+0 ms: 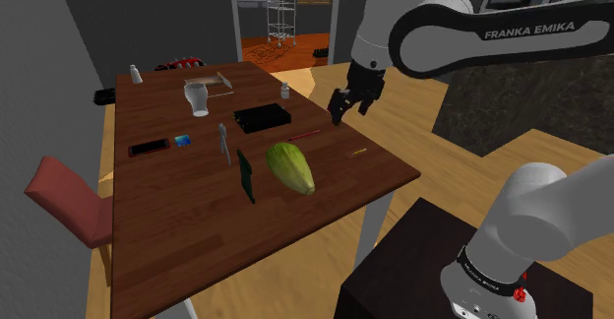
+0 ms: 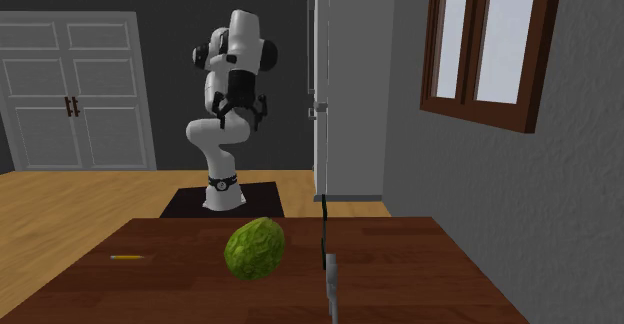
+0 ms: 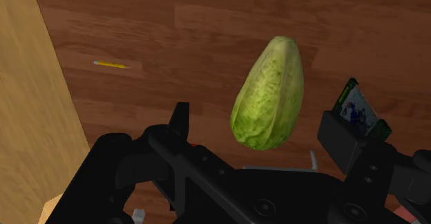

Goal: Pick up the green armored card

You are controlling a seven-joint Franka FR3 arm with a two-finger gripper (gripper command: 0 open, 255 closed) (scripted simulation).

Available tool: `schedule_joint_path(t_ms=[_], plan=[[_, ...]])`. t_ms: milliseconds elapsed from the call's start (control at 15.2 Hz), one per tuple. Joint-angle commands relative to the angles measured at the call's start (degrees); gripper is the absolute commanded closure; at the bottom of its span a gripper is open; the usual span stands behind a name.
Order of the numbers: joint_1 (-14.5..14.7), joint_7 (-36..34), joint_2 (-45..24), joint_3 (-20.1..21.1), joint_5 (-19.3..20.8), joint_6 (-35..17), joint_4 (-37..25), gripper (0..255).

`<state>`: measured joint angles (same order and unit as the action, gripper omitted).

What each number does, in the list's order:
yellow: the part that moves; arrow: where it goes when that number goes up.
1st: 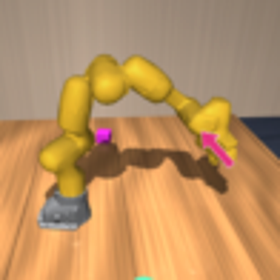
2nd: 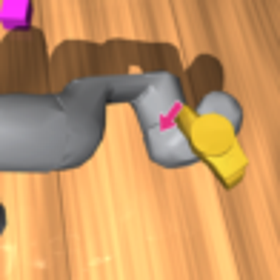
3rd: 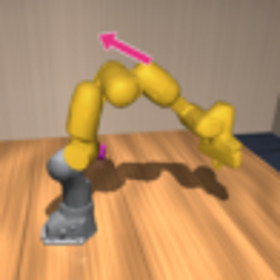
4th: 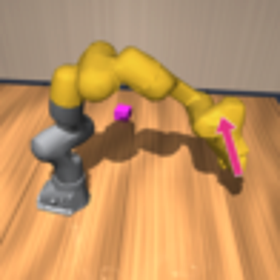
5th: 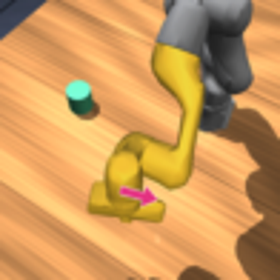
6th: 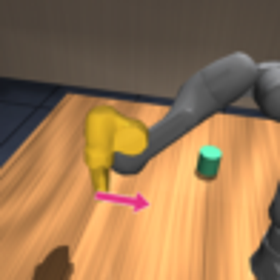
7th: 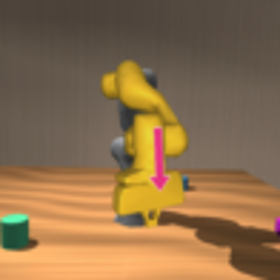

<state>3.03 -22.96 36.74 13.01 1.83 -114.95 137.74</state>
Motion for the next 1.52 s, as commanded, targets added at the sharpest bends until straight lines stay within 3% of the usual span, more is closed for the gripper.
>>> schedule_joint_path(t_ms=[0, 330, 660, 990, 1254, 1452], plan=[[-0.04, -2.68, -2.56, 2.07, -0.02, -3.76, 0.06, 0], [-1.02, -10.18, -10.28, 7.89, 1.74, -12.11, -1.61, 0], [-3.40, -19.42, -19.50, 14.28, 7.11, -18.94, -5.61, 0], [-6.05, -31.45, -30.40, 20.46, 17.76, -22.92, -12.13, 0], [-5.58, -42.24, -40.42, 23.04, 29.46, -23.05, -19.33, 0], [-4.83, -44.67, -42.42, 22.60, 32.19, -23.92, -19.65, 0]])
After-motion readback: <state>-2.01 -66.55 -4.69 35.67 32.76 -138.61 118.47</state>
